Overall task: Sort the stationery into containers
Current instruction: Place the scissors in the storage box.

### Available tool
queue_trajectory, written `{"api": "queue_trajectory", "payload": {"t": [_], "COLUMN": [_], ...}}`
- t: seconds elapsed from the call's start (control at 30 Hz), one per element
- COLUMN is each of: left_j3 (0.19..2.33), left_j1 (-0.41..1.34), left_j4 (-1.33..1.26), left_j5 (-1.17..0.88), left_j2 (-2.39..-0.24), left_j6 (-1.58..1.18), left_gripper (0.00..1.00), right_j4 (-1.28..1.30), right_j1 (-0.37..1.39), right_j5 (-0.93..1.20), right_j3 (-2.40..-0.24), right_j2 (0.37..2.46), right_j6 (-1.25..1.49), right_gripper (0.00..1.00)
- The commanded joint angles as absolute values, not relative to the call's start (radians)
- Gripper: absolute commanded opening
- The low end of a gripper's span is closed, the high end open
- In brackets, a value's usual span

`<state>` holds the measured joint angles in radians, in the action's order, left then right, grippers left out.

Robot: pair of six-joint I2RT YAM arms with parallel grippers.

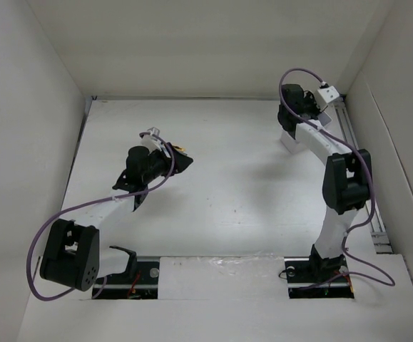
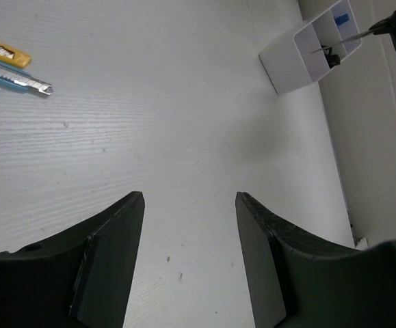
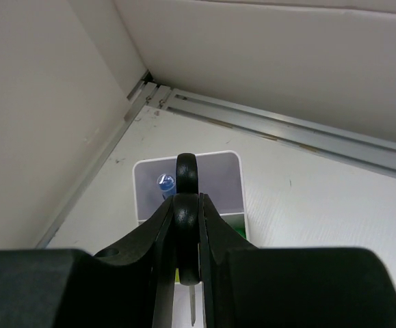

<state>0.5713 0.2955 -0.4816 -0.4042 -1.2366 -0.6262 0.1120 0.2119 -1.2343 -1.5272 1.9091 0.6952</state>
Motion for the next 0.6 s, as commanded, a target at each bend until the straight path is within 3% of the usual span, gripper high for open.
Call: {"api": "queue_trajectory", "payload": {"t": [0.0, 0.3, 0.4, 0.43, 0.57], "left_j3": [0.629, 0.641, 0.652, 0.652, 0.663], "left_j1": [0.298, 0.298, 0.298, 0.298, 0.298], "left_j4": [-0.430, -0.379, -0.367, -0.358, -0.337], "left_j5": [-0.319, -0.238, -0.207, -0.198, -0.154], "left_j2": [-1.223, -1.233, -1.233, -1.233, -1.233], "left_j6": [-0.606, -0.606, -0.606, -0.606, -0.597], "left_gripper": [0.52, 0.49, 0.49, 0.49, 0.49], "right_j4": [0.103, 0.103, 0.103, 0.103, 0.112], "right_j1": [0.224, 0.256, 0.265, 0.265, 0.276], "right_j5": [-1.304, -1.316, -1.325, -1.325, -1.315], "right_j3": [-1.574, -1.583, -1.592, -1.592, -1.592], "right_j2": [1.933, 1.991, 2.000, 2.000, 1.990], "right_j6": [0.664, 0.664, 0.664, 0.664, 0.673], "right_gripper": [0.00, 0.03, 0.18, 0.30, 0.54]}}
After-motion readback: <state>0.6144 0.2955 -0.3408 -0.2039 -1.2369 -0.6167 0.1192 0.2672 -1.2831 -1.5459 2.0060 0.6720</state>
